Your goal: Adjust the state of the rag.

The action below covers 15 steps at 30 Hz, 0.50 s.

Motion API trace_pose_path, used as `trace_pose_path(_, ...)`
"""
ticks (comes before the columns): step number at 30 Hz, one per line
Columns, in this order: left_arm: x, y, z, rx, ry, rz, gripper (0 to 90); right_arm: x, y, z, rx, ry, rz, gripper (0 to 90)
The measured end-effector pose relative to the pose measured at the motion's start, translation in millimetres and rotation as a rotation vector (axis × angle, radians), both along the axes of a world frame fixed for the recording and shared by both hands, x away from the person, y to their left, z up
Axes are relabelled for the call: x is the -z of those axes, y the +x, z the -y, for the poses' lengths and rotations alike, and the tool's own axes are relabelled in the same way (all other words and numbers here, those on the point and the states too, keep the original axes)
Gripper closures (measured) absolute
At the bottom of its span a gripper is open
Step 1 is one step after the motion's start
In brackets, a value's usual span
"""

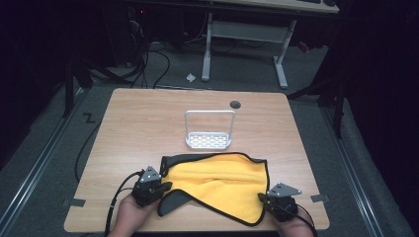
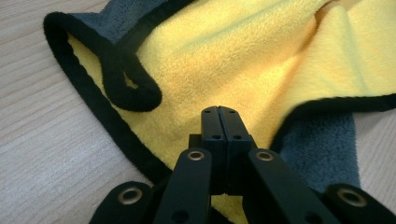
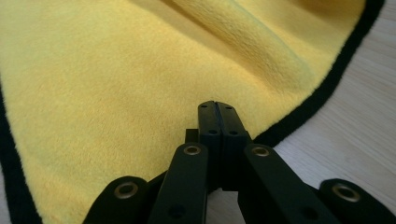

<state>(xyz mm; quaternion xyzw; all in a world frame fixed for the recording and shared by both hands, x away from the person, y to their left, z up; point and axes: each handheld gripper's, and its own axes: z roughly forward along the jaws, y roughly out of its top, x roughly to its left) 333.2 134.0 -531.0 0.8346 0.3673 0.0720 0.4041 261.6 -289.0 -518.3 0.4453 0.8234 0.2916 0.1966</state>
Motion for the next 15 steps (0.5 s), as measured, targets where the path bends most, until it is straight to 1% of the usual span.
trace_pose_path(1, 0.2, 0.0, -0.2, -0.003, -0.005, -0.001, 89.8, -0.4, 0.4, 2.2, 0.013, -0.011, 0.001, 90.0)
trace_pose_path(5, -0.1, -0.2, 0.3, 0.003, 0.008, 0.01, 89.9, -0.6, 3.6, 13.6, 0.069, -0.045, 0.016, 90.0)
trace_pose_path(9, 0.7, 0.4, 2.2, -0.005, 0.007, 0.022, 90.0, -0.5, 7.5, 26.8, 0.124, -0.077, 0.031, 90.0)
trace_pose_path(12, 1.1, 1.0, 5.1, -0.01, 0.013, 0.037, 90.0, -0.3, 8.7, 32.2, 0.139, -0.068, 0.031, 90.0)
trace_pose_path(14, 0.1, 0.4, 6.9, -0.021, 0.022, 0.042, 89.3, -0.1, 7.8, 29.1, 0.137, -0.094, 0.041, 90.0)
trace_pose_path(15, -1.1, -0.7, 7.8, -0.022, 0.017, 0.043, 86.0, -0.1, 7.4, 27.7, 0.133, -0.103, 0.047, 90.0)
